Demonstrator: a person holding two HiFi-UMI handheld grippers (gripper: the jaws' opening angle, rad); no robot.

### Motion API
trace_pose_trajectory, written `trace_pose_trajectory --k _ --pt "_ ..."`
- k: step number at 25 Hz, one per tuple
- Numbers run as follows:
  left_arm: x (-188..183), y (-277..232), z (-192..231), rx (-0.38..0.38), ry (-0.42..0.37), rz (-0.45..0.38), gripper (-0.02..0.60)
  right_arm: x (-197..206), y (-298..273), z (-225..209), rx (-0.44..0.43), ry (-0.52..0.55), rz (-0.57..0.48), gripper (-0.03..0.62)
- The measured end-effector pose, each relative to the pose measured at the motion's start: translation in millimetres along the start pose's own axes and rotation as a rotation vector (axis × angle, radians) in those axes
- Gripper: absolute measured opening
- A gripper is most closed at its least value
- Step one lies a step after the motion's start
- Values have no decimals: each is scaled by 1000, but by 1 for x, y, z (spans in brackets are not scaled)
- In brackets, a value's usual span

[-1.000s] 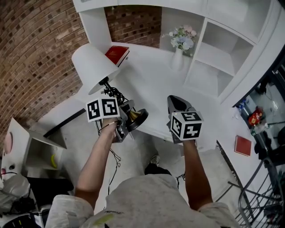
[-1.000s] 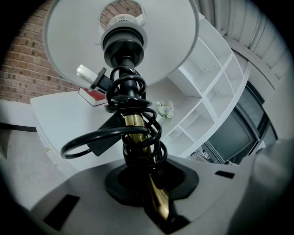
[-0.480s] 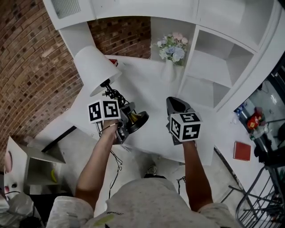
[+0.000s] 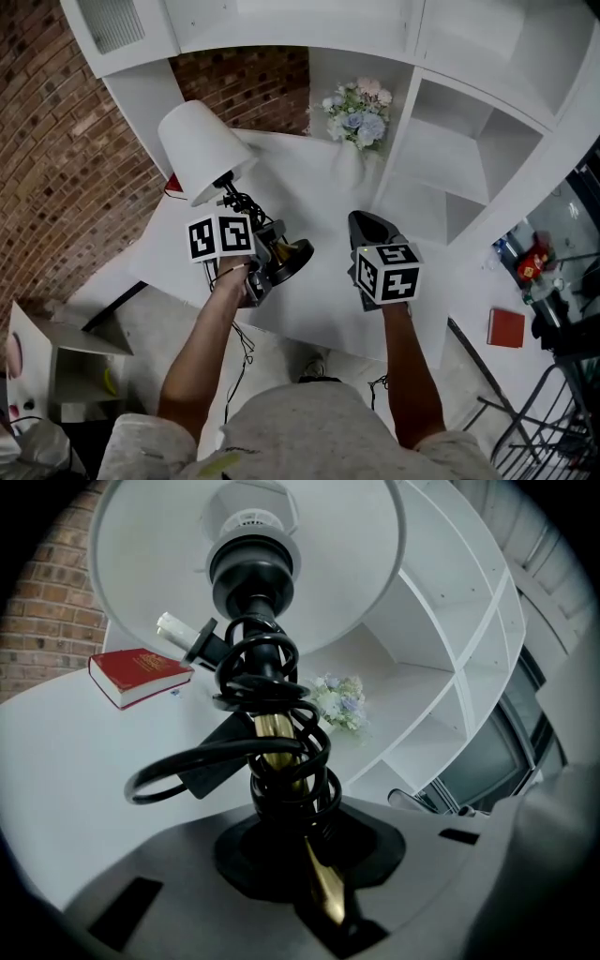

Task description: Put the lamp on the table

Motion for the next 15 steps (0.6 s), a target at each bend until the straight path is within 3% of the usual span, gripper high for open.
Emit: trace_pose_trajectory --k 15 --pt "-15 -19 8 -19 -3 18 77 1 -25 -14 -8 -23 4 5"
Point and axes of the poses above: the fingertips, and each gripper's own axes: y backward along the fingers, z to its left, x out of its underside, the point moved 6 cm from there along y, backward along the fingers, and after that the axes turned 3 degrees about z, right-handed, at the moved point
